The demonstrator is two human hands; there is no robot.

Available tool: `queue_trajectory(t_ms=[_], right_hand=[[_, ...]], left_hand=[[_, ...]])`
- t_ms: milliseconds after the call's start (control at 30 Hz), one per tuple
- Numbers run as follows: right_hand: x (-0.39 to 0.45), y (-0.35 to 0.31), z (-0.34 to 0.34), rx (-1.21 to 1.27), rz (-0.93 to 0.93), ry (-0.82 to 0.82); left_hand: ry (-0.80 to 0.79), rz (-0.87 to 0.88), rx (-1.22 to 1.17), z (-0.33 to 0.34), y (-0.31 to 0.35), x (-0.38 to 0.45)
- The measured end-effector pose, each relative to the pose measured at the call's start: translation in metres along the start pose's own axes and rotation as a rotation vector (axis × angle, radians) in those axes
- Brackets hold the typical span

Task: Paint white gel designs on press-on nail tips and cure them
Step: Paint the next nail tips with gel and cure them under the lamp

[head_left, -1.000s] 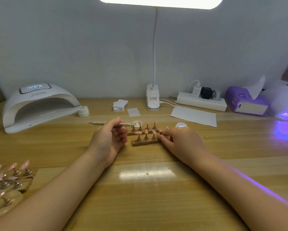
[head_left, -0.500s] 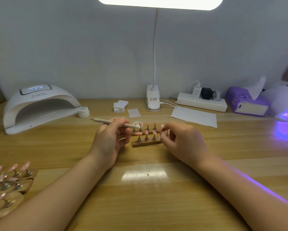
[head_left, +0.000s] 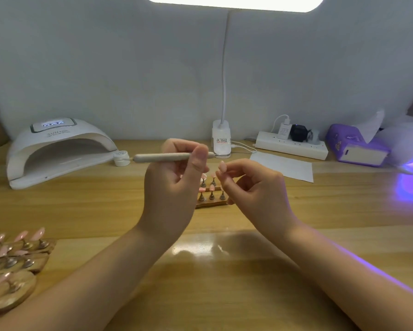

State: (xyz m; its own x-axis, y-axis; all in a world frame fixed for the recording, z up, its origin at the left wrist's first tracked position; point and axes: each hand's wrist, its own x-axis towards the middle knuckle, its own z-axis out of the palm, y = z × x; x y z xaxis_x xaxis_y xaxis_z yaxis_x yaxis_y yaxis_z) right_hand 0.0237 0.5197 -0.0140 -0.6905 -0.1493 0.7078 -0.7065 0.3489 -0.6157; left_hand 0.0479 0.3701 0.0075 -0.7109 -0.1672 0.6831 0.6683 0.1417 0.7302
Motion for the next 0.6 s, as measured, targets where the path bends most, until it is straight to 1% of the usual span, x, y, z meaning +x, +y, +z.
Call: queue_trajectory(t_ms=[167, 267, 367, 600], right_hand=[[-0.004, 0.007, -0.001, -0.016, 0.014, -0.048], [-0.01, 0.015, 0.001, -0.031, 0.066, -0.102], [-0.013, 0.021, 0.004, -0.032, 0.107, -0.12], [-0.016, 0.026, 0.007, -0.037, 0.099, -0.15]], left_hand=[[0.016, -0.005, 0.05, 0.002, -0.012, -0.005], [-0.014, 0.013, 0.077, 0.002, -0.023, -0.014], [-0.035, 0.037, 0.129, 0.003, -0.03, -0.021], [-0.062, 0.078, 0.137, 0.0, -0.038, -0.022]])
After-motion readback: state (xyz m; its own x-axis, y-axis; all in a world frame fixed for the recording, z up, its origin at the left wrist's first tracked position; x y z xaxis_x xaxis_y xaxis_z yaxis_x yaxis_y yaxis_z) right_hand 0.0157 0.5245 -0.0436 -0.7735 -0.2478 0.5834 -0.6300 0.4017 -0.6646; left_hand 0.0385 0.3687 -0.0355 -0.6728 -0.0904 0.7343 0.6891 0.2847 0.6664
